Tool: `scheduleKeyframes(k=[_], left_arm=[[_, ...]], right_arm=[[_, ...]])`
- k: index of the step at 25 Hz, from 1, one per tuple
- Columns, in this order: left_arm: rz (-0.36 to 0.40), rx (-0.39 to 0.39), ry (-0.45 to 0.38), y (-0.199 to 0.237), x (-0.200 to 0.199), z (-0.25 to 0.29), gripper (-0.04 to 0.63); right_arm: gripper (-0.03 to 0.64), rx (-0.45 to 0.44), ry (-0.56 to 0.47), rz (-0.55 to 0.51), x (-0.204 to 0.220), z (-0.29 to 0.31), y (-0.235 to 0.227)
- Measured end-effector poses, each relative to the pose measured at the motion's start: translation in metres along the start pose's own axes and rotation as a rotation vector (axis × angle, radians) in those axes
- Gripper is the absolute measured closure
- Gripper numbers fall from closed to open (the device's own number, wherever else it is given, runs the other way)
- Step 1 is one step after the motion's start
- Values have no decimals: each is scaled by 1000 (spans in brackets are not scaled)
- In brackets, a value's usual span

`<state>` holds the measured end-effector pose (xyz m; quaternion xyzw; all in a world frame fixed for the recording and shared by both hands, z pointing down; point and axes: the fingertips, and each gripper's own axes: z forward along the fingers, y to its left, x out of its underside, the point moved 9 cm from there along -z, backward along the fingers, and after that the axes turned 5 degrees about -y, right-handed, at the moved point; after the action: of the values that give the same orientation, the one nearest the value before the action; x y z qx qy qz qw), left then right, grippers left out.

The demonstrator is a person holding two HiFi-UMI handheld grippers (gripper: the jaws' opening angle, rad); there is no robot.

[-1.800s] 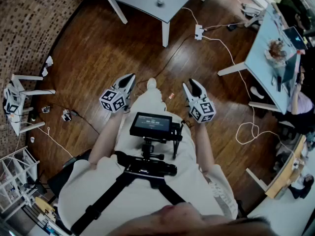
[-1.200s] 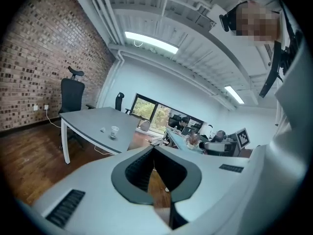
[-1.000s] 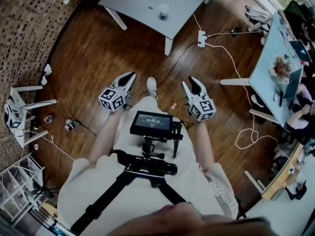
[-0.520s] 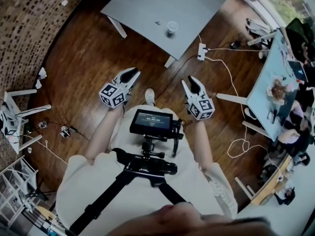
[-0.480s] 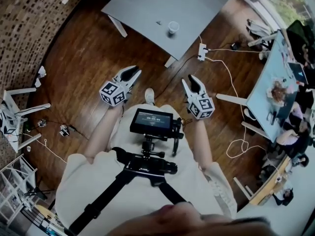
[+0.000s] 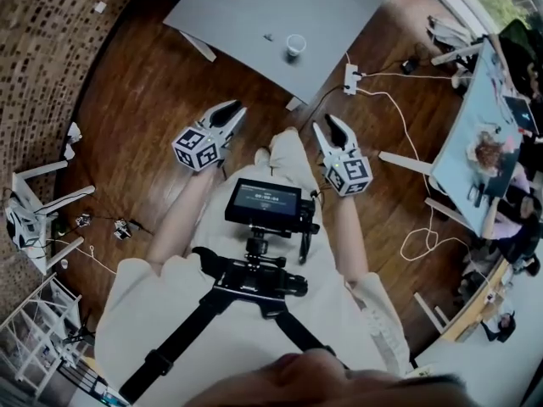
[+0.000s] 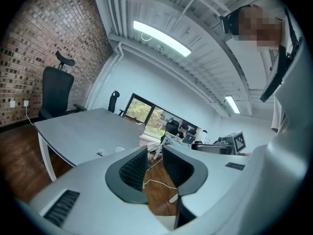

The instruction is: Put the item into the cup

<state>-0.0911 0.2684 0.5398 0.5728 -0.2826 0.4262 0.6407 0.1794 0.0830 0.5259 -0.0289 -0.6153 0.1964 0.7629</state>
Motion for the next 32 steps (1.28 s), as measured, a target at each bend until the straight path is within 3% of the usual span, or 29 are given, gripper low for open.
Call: scheduleKeyframes(k=[3,8,13,18,25,28,30,32], left_arm=[[2,-8,34,13,-6,20,497],[-25,-10,12,23,-26,39,497],[-24,-55,26,41,-49,72,499],[-95,-134,-8,59,-65,99,505],[-157,-220,-23,90,-47,118,508],[-118,-257,15,101,-37,133,509],[-92,-275,32,109,-35,144,554],[-112,-280,35,116,-33,149,572]], right_arm=[[443,16,10,22,5,11,-20],[443,9,-9,49,-5,29,-40],[443,-22,-31,60,-30,62,-71],[443,-63,-53,44,-54,81,-97],[443,-101,-19,54,-43,101,-117],[443,-95,-20,98,-31,101,-127],[443,-96,-11,118,-27,105,-131],[443,-100,1,130,-25,110,-134]])
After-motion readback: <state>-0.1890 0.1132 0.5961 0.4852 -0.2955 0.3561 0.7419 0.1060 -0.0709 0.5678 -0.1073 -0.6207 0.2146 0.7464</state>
